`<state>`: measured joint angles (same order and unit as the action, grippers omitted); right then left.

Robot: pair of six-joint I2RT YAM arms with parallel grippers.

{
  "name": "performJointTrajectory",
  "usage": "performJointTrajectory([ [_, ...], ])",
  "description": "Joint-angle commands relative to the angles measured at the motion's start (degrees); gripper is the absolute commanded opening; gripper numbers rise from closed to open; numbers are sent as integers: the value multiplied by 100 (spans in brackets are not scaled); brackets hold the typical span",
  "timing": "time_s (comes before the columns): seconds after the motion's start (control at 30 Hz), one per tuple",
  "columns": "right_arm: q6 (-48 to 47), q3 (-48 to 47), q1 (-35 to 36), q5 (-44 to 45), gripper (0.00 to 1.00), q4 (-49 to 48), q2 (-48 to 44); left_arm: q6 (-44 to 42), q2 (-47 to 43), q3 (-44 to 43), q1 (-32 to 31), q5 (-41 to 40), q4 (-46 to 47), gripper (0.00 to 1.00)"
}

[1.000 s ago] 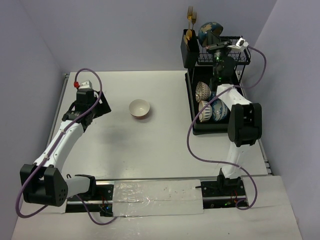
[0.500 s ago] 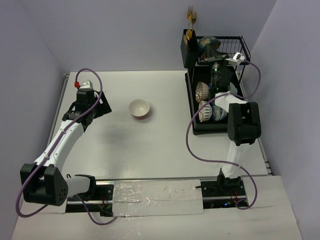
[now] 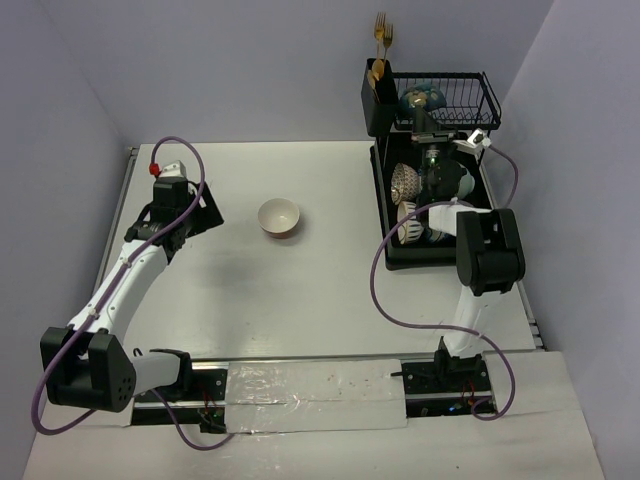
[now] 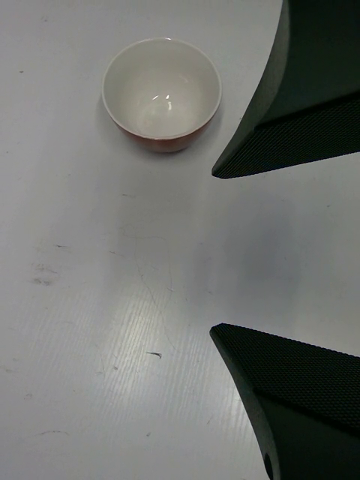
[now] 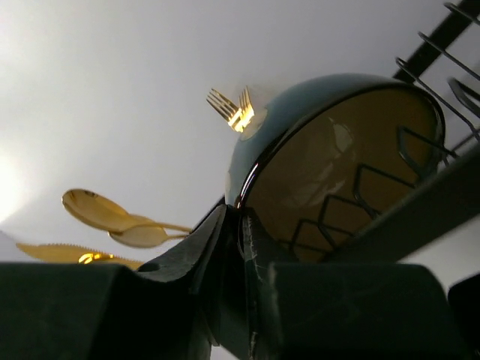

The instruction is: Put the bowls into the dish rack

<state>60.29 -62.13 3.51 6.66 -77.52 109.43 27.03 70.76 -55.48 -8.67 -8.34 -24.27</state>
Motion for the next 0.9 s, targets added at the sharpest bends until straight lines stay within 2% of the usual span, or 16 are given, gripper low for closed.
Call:
performJointTrajectory([
  [0.0,-70,359,97,2,20,-782,-290,-48,-98,3,23,113,212,84],
  [0.13,-219,675,159,-24,36,-783,-466,-31,-106,11,14,140,221,84],
  [0.33,-167,1123,194,37,54,-914,-694,-22,-107,20,23,175,221,84],
  [0.6,-535,1818,273,-190,63,-774,-1265,13,-107,20,23,157,221,84],
  [0.8,-1596,2363,334,-830,70,542,-2818,48,-63,11,23,148,195,84],
  [0.87,-1984,2302,396,-964,72,1612,-3189,75,-10,-24,23,210,169,84],
])
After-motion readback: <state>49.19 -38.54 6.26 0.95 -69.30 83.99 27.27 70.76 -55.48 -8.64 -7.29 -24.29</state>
